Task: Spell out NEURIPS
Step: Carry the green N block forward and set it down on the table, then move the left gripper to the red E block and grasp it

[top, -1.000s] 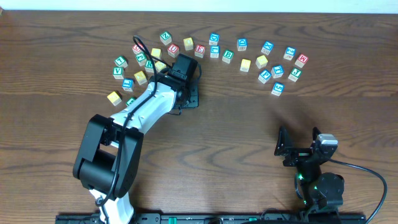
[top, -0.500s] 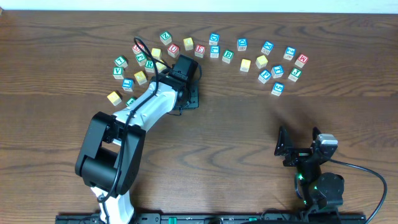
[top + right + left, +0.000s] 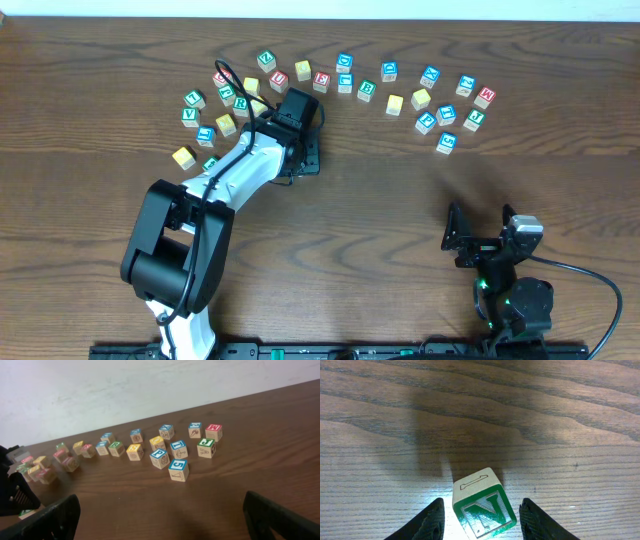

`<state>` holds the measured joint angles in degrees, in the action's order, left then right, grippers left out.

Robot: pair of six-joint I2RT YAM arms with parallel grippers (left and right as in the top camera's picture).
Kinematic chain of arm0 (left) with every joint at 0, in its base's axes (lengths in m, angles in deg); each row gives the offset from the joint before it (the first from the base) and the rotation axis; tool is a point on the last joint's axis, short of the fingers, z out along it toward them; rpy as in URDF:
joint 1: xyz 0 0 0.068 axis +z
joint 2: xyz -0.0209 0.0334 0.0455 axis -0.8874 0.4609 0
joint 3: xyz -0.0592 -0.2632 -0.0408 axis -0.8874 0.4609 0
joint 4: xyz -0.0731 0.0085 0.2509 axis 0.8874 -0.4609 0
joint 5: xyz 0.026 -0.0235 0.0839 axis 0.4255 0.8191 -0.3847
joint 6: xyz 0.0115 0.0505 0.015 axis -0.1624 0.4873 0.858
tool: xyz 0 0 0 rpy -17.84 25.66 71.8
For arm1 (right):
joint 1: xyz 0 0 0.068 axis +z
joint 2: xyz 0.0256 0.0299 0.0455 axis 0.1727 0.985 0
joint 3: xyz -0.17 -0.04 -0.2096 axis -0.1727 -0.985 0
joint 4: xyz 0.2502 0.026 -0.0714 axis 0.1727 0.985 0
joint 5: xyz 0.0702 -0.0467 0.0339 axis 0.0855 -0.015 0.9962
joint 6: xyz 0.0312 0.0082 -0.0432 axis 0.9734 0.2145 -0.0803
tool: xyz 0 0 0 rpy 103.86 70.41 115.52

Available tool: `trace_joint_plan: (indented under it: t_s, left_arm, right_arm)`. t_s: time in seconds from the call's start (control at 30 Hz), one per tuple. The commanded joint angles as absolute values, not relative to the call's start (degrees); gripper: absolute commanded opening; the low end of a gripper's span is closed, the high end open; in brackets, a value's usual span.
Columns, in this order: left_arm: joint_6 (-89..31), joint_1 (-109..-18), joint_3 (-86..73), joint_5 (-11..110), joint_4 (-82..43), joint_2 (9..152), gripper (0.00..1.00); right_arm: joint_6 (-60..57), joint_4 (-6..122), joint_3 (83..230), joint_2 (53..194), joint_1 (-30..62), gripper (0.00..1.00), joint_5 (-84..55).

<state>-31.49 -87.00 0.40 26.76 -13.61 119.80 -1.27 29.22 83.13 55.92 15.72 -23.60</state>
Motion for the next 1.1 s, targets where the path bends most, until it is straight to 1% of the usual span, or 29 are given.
trace_joint_plan:
  t_s: [0.0,0.13,0.17,0.2,0.23,0.37,0.57,0.73,0.9,1.07]
  left_arm:
    - [-29.7,-87.1,-0.8,25.6,-14.2,119.6,0.48]
    - [-25.9,-86.8,-4.4,25.3,-16.8,117.6,0.48]
    - [-25.9,-86.6,-5.8,25.0,-18.0,117.4,0.5]
    - [-25.3,-86.3,-8.6,25.0,-20.2,117.3,0.54]
    - [-24.8,-86.1,-10.9,25.0,-22.3,117.4,0.56]
    - [-19.9,-85.6,-20.1,25.0,-28.8,117.4,0.58]
    - [-15.6,-84.8,-29.5,25.0,-30.5,118.0,0.59]
    - [-12.9,-83.2,-39.1,25.0,-31.7,123.4,0.59]
    - [-9.7,-82.9,-51.1,25.0,-35.3,132.7,0.59]
    - [-8.9,-82.9,-54.3,25.0,-34.0,139.1,0.59]
  right_arm:
    - [-1.5,29.4,83.1,55.8,15.2,0.99,-23.9]
    - [-1.5,29.4,83.1,55.8,15.2,0.99,-23.9]
    - [-1.5,29.4,83.1,55.8,15.2,0.99,-23.9]
    - [-1.5,29.4,83.1,55.8,15.2,0.99,-23.9]
    - [-1.5,29.4,83.1,55.8,15.2,0.99,-23.9]
    - [-1.5,29.4,83.1,55.8,15.2,0.99,-23.9]
    - [-1.5,29.4,83.1,55.8,15.2,0.99,-23.9]
    - [-1.5,29.4,83.1,55.8,15.2,0.99,-23.9]
    - [-1.5,29.4,83.1,55.8,15.2,0.99,-23.9]
    - [-1.5,29.4,83.1,55.8,15.2,0.99,-23.9]
